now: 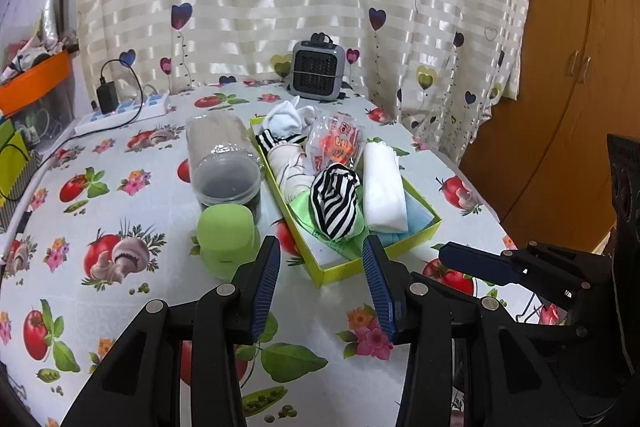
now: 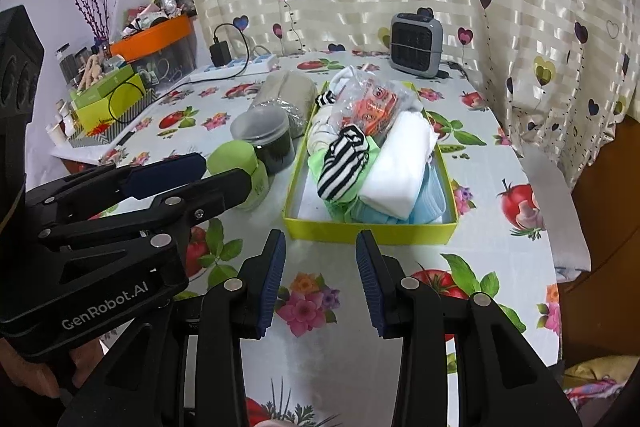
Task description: Organize soft objects
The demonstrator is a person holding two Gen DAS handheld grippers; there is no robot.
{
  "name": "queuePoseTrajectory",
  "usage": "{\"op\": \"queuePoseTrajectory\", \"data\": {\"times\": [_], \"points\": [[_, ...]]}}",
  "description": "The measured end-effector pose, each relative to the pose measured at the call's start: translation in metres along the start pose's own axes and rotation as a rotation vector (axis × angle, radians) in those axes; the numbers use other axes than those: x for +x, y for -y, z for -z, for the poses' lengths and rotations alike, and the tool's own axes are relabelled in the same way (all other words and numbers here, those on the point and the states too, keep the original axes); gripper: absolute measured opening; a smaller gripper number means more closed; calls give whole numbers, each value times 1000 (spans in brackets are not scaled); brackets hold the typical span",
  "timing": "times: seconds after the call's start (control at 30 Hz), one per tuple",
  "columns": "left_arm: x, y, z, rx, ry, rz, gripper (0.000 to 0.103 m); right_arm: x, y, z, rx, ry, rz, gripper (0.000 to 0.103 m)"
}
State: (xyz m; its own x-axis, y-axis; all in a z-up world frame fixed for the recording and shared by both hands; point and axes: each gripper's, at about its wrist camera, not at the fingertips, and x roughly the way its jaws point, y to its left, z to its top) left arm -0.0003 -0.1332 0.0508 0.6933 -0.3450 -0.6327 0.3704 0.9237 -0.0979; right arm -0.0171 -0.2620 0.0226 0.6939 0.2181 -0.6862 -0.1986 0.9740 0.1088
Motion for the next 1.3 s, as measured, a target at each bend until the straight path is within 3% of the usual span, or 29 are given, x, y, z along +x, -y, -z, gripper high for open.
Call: {"op": "queuePoseTrajectory", "data": {"times": [1.3], "points": [[27, -18, 9, -33, -64, -50, 42, 16, 6, 1, 12, -31, 23, 38]]}}
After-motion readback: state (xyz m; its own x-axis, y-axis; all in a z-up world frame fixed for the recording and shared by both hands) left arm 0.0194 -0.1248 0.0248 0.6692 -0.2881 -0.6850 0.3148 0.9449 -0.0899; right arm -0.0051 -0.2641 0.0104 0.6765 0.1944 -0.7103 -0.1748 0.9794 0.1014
